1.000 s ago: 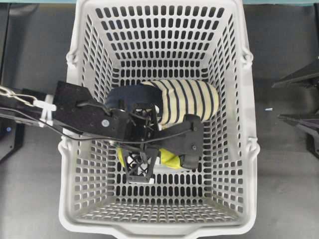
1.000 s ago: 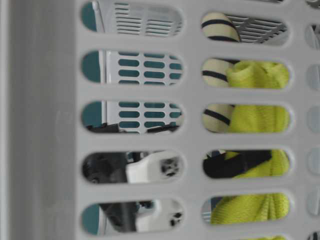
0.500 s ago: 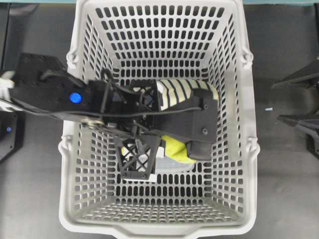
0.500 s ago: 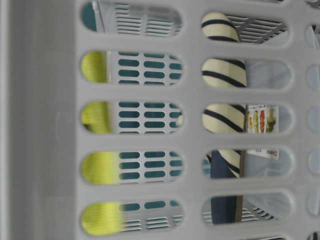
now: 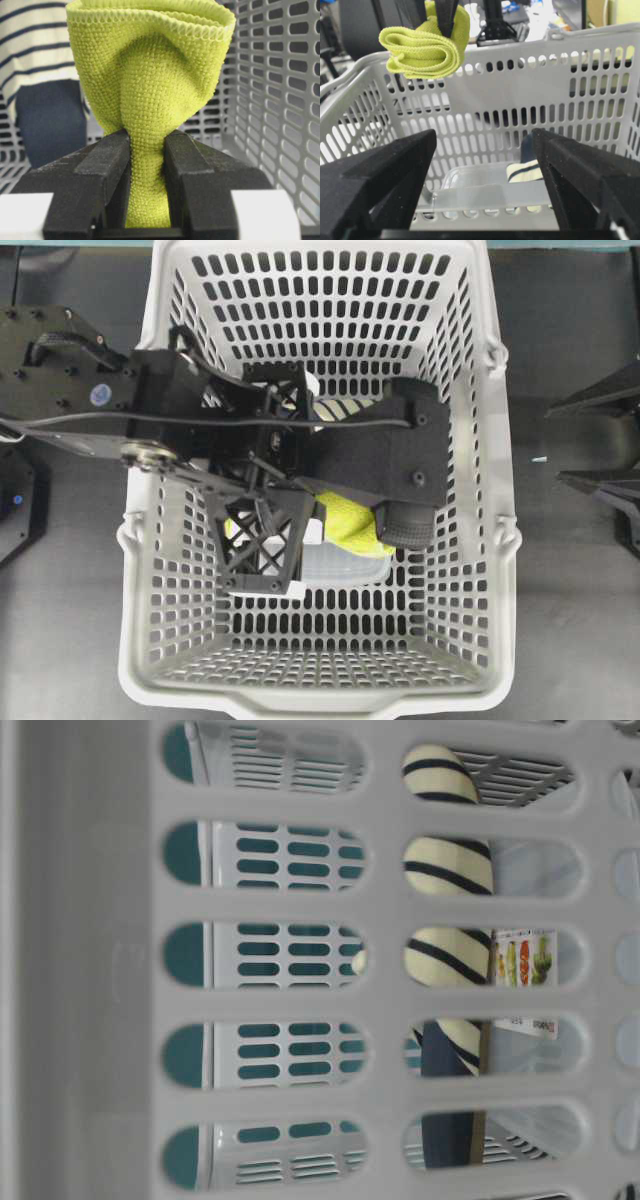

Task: Pick up the yellow cloth from the shopping basket with the left arm.
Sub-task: 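Lift the yellow cloth upward with the left gripper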

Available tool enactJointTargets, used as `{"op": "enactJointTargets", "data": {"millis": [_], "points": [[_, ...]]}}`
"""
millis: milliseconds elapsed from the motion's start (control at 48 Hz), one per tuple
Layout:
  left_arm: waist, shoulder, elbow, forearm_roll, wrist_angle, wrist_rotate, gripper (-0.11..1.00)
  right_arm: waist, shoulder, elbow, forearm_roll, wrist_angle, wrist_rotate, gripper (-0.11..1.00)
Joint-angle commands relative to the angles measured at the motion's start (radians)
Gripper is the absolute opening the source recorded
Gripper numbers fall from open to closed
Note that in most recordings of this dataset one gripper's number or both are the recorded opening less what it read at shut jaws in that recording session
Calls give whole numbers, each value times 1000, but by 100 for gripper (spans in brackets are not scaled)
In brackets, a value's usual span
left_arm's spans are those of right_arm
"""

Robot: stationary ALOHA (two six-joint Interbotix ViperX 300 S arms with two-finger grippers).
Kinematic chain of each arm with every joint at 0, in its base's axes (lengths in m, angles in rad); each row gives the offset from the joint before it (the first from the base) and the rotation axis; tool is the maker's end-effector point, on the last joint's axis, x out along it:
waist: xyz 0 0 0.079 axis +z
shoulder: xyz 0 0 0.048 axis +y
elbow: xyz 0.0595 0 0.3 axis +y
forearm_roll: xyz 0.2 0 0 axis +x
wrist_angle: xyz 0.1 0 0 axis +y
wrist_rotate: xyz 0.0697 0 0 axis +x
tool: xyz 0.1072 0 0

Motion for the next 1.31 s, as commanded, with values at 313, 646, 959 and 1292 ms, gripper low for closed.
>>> {"op": "enactJointTargets", "data": {"millis": [313, 646, 959, 1292], "points": [[-2, -18, -20, 5, 9, 5, 17, 2, 6, -8, 3, 0, 0, 75], [5, -18, -20, 5, 14, 31, 17, 2, 5, -8, 2, 6, 2, 75], [11, -18, -20, 5, 14, 29, 17, 2, 5, -6, 3, 6, 0, 75], [12, -17, -21, 5, 14, 29, 17, 2, 5, -5, 3, 5, 0, 75]]}}
